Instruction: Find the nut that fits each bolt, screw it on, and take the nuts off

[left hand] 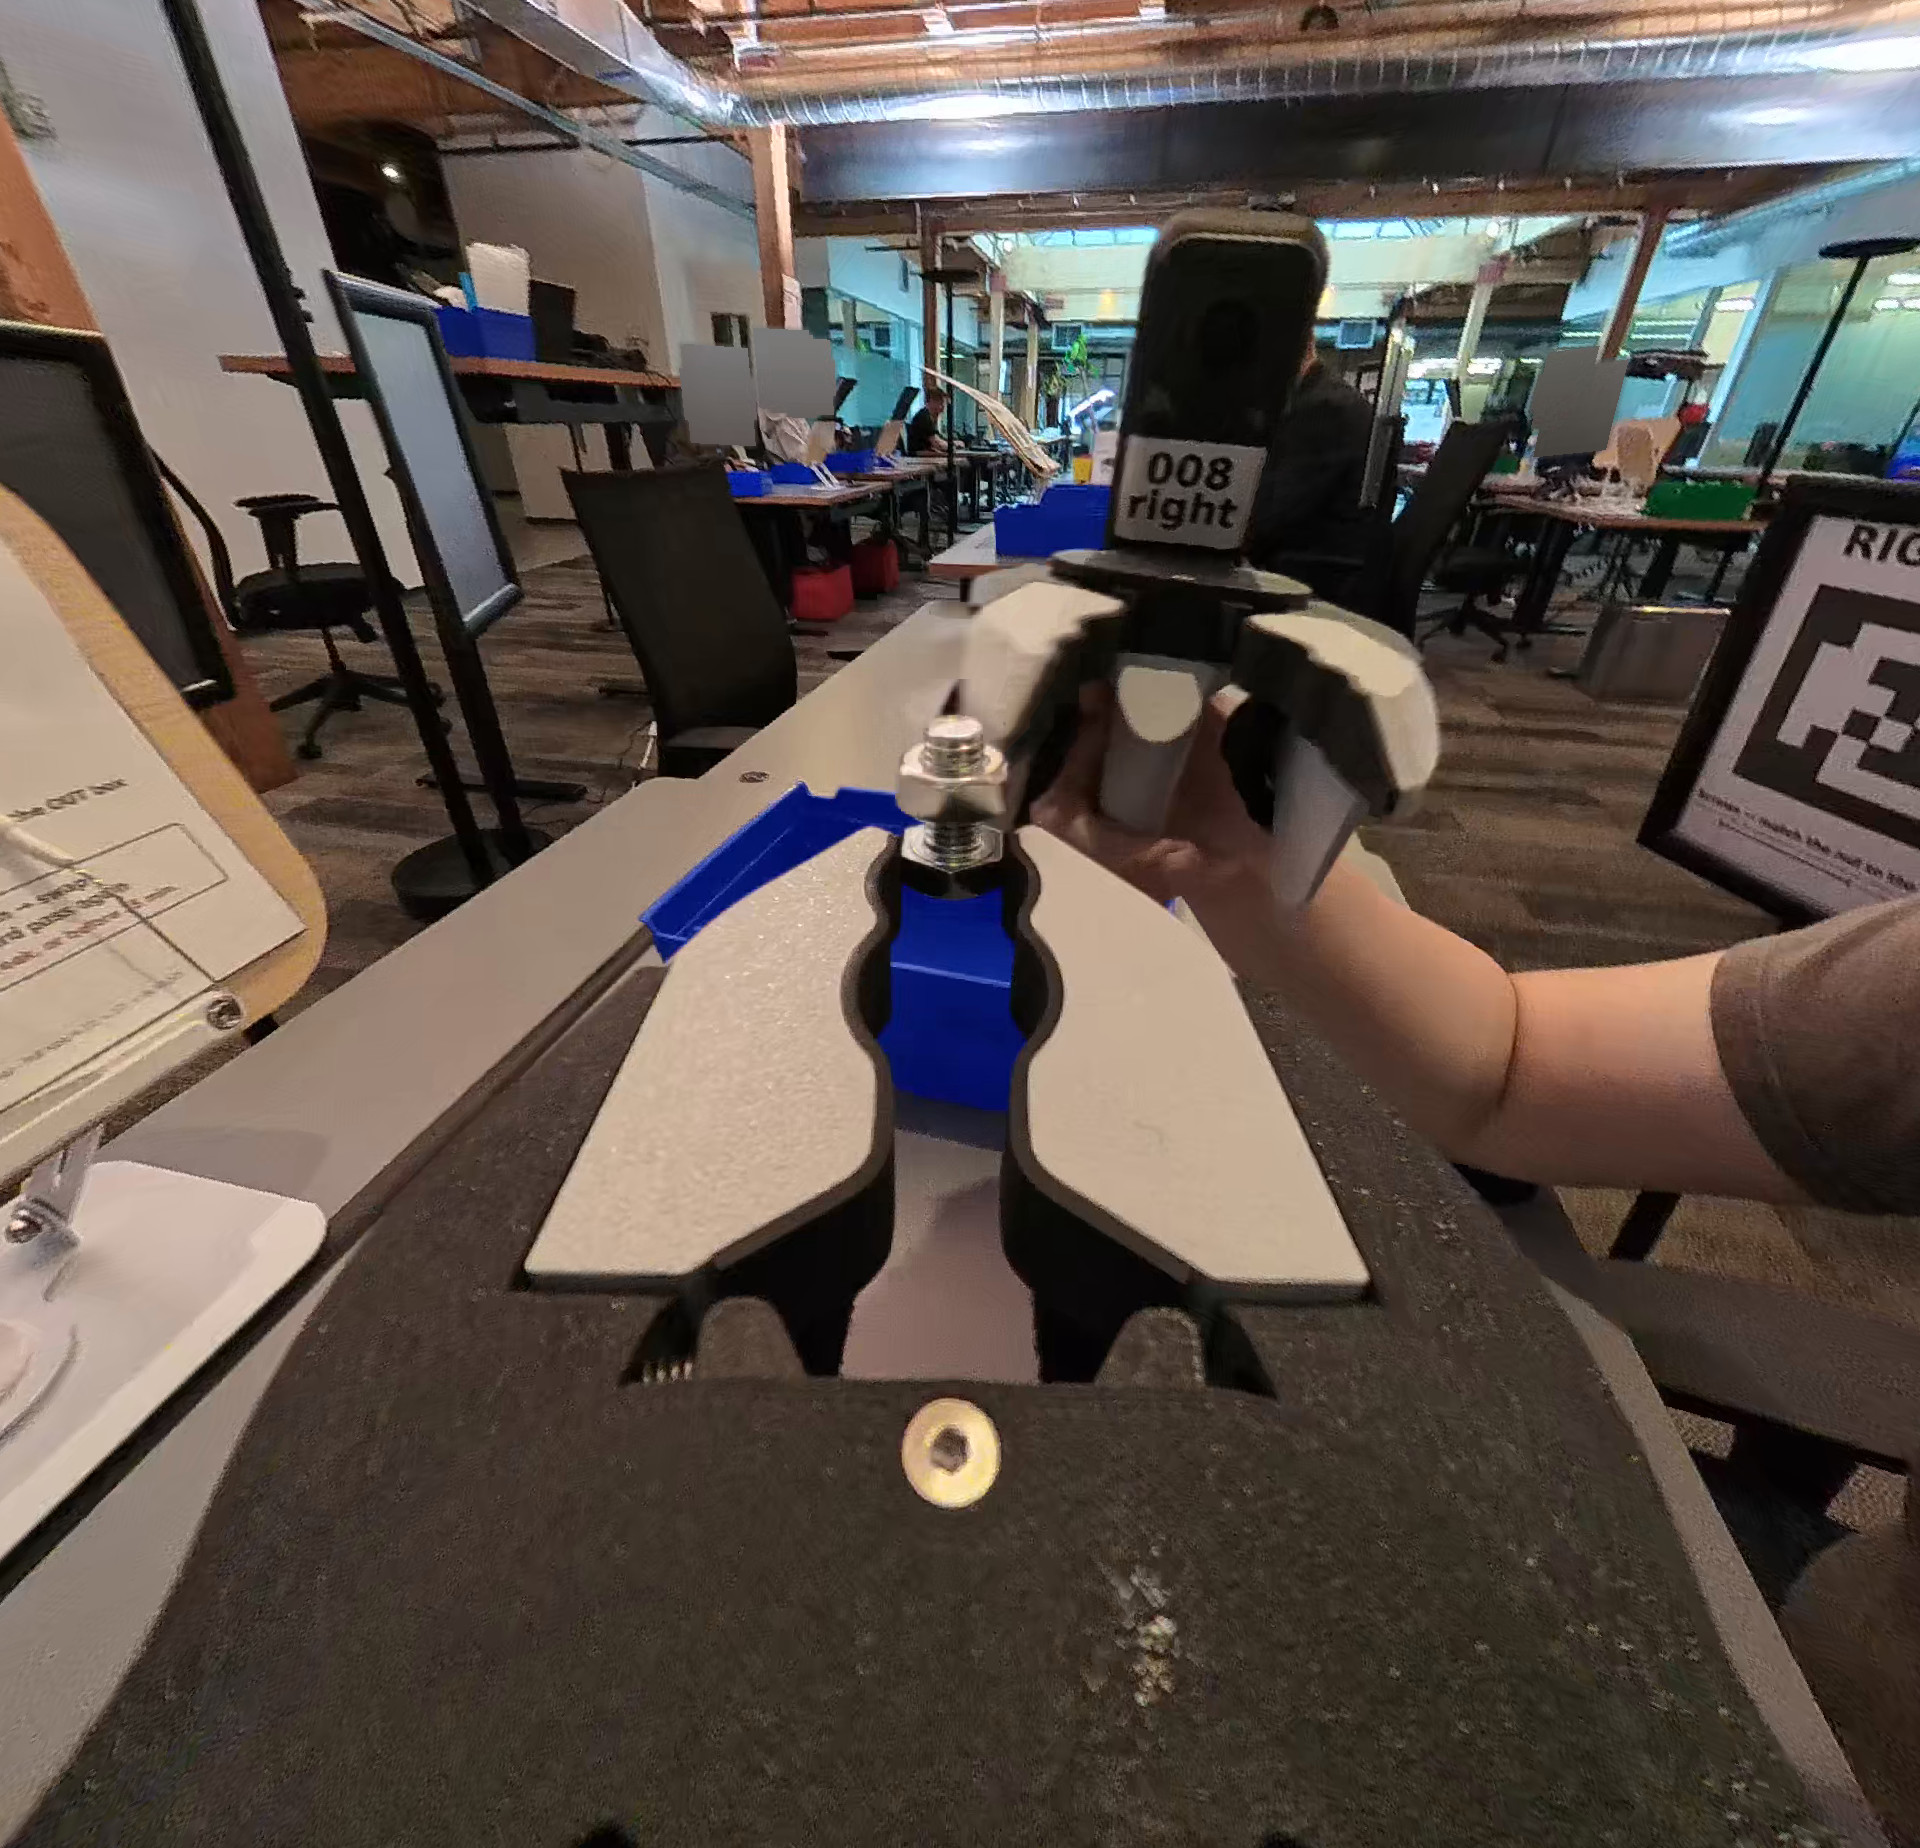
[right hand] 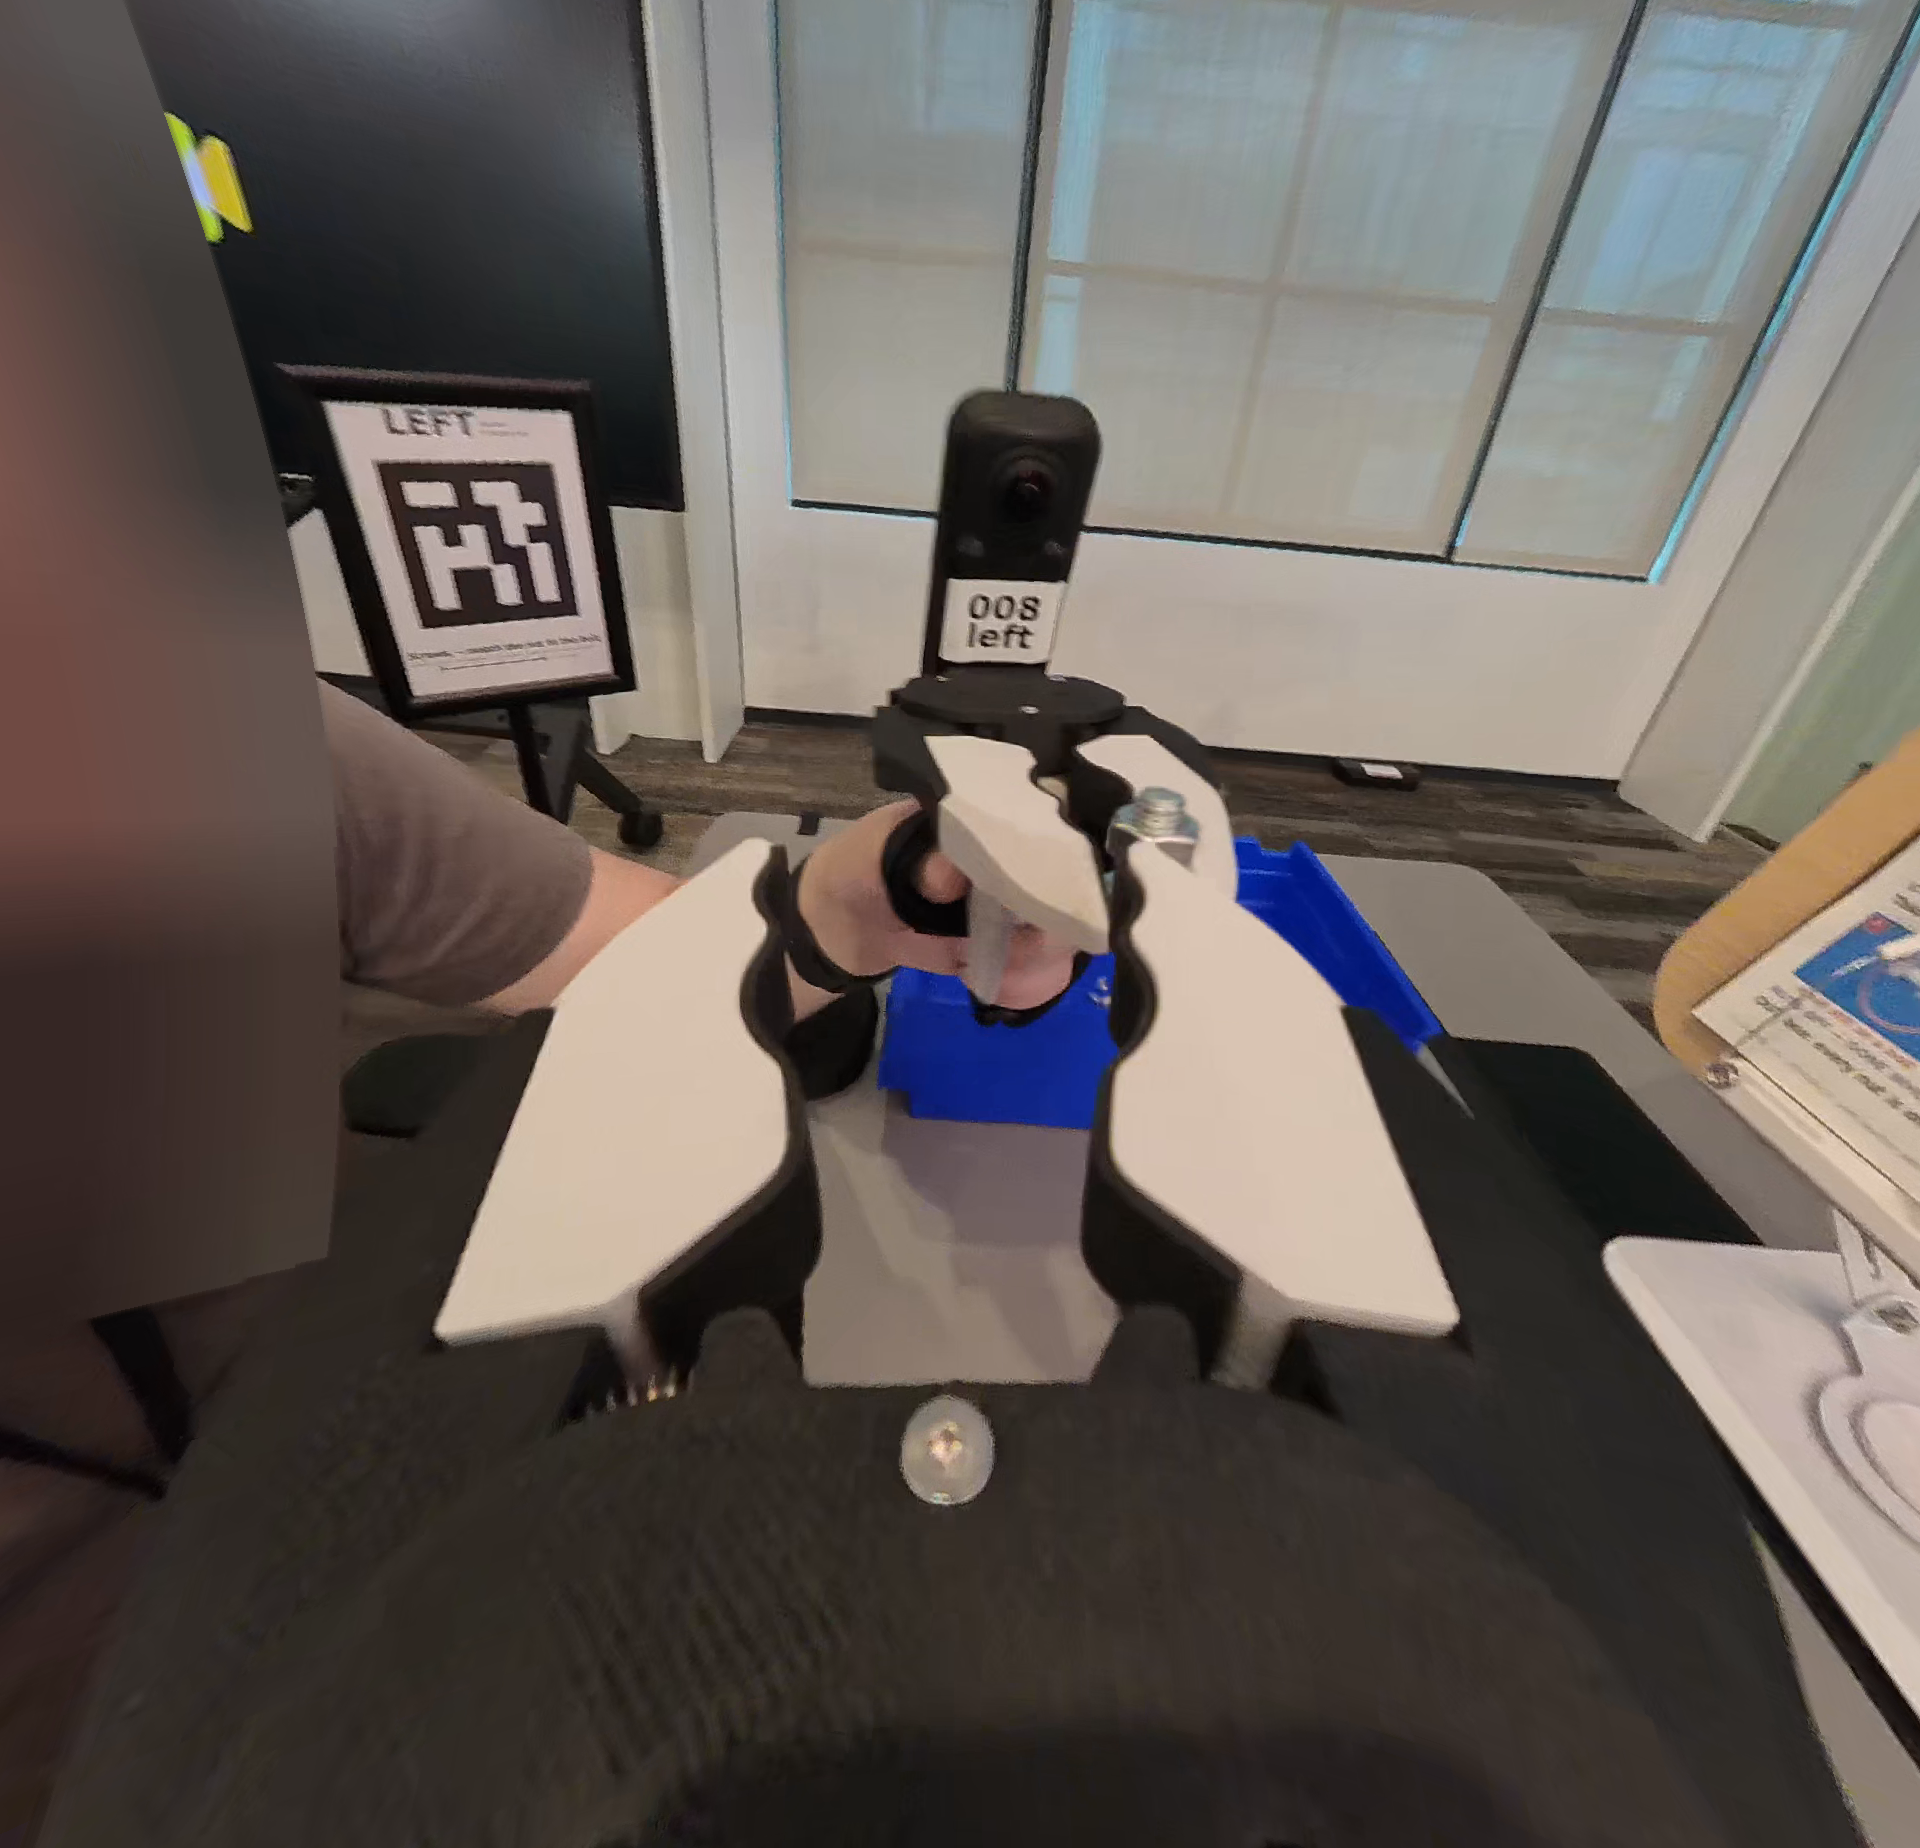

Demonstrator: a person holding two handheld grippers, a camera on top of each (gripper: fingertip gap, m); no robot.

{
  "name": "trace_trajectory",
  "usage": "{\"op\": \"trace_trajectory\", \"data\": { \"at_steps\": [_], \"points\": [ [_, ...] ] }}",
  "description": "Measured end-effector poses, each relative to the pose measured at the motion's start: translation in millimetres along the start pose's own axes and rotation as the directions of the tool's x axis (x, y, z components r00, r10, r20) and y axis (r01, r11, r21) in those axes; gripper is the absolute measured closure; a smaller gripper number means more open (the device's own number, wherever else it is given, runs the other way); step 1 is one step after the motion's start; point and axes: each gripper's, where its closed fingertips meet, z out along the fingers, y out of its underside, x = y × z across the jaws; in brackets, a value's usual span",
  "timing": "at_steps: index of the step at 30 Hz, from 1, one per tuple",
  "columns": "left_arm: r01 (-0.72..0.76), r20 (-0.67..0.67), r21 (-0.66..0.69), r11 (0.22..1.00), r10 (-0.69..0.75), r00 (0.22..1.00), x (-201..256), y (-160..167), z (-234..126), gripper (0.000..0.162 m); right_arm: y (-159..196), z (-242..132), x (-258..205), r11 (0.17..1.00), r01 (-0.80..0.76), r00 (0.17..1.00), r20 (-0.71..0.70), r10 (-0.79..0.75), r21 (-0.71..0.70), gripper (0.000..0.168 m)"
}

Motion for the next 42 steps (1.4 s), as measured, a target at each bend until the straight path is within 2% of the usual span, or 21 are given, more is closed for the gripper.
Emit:
{"op": "trace_trajectory", "data": {
  "at_steps": [4, 7, 9, 11, 14, 17, 28, 34, 35, 38, 40, 42],
  "points": [
    [0.021, -0.034, 0.004, 1.000, -0.021, 0.999, 3, -1, -1, 0.144, -6, -3, 6, 1.000, 0.019, 0.998, -0.055, -0.017, 0.024, 0.110],
    [0.033, -0.097, 0.008, 0.999, -0.032, 0.995, 15, -1, 3, 0.144, -2, -2, 20, 0.999, 0.001, 0.994, -0.105, 0.003, 0.045, 0.117],
    [0.033, -0.137, 0.003, 0.999, -0.032, 0.990, 23, -1, 4, 0.144, -1, -2, 20, 0.996, -0.047, 0.997, -0.061, 0.051, 0.075, 0.129],
    [0.037, -0.168, -0.001, 0.999, -0.036, 0.985, 28, 0, 4, 0.144, -3, -3, 16, 0.990, -0.098, 0.995, 0.002, 0.098, 0.103, 0.134],
    [0.036, -0.168, -0.005, 0.999, -0.036, 0.985, 28, 1, 5, 0.144, -2, -2, 14, 0.985, -0.133, 0.991, 0.039, 0.130, 0.106, 0.135],
    [0.035, -0.159, -0.012, 0.999, -0.037, 0.987, 27, 3, 7, 0.144, 2, 1, 14, 0.990, -0.115, 0.993, 0.019, 0.113, 0.085, 0.135],
    [0.021, -0.155, -0.021, 1.000, -0.024, 0.988, 27, 5, 7, 0.144, 4, 3, 15, 0.992, -0.108, 0.994, 0.013, 0.108, 0.071, 0.150],
    [0.035, -0.171, -0.020, 0.999, -0.038, 0.985, 28, 6, 7, 0.144, 5, 2, 15, 0.991, -0.113, 0.994, 0.018, 0.112, 0.065, 0.151],
    [0.039, -0.173, -0.015, 0.999, -0.041, 0.984, 27, 5, 7, 0.140, 6, 2, 16, 0.992, -0.112, 0.994, 0.013, 0.112, 0.060, 0.150],
    [0.052, -0.134, -0.011, 0.999, -0.053, 0.990, 22, 3, 7, 0.109, 6, -7, 22, 0.995, -0.104, 0.994, -0.037, 0.104, 0.011, 0.150],
    [0.048, -0.120, -0.039, 0.998, -0.052, 0.991, 20, 4, 6, 0.103, 7, -33, 37, 0.991, -0.106, 0.983, -0.156, 0.093, -0.080, 0.150],
    [0.058, -0.113, -0.058, 0.997, -0.064, 0.991, 20, 4, 4, 0.103, 31, -82, 65, 0.941, -0.219, 0.919, -0.377, 0.111, -0.256, 0.150]
  ]
}}
